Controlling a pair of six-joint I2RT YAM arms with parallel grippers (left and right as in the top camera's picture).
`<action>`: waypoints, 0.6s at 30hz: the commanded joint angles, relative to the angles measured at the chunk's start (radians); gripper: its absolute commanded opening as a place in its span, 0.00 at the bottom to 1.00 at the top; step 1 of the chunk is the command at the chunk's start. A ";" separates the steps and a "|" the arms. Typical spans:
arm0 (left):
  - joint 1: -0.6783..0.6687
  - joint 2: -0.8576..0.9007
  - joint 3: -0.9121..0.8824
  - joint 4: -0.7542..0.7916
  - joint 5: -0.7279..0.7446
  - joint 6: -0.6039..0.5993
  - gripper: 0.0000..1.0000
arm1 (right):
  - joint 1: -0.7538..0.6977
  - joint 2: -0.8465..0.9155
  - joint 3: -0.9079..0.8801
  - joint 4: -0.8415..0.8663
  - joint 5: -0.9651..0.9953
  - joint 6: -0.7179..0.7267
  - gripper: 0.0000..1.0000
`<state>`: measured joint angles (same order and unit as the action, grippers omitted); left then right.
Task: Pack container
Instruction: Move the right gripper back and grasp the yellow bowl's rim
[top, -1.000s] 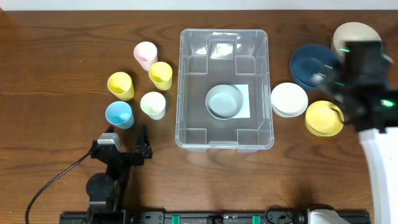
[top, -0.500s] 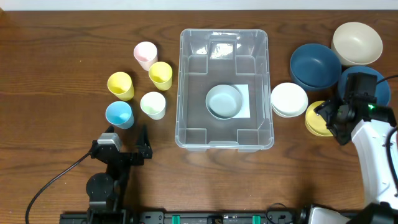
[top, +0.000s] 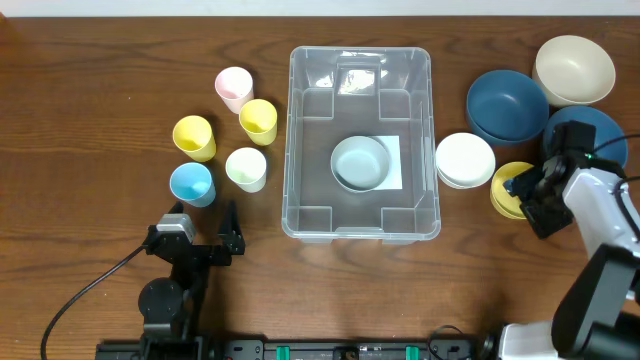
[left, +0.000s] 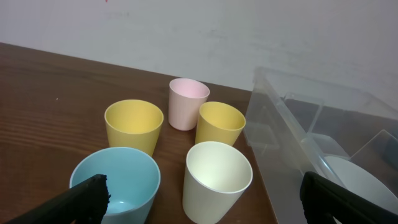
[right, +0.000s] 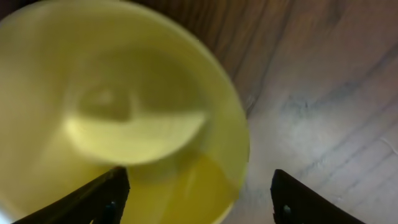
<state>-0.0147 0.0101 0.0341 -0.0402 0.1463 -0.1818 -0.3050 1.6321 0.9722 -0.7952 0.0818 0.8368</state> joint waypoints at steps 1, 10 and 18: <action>0.005 -0.006 -0.030 -0.014 -0.003 0.017 0.98 | -0.010 0.031 -0.005 0.018 0.012 0.031 0.71; 0.005 -0.006 -0.030 -0.014 -0.003 0.017 0.98 | -0.013 0.121 -0.005 0.054 0.034 0.031 0.29; 0.005 -0.006 -0.030 -0.014 -0.003 0.017 0.98 | -0.037 0.089 -0.003 0.010 0.030 0.030 0.01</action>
<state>-0.0147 0.0101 0.0341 -0.0402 0.1463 -0.1818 -0.3271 1.7237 0.9840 -0.7551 0.0715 0.8654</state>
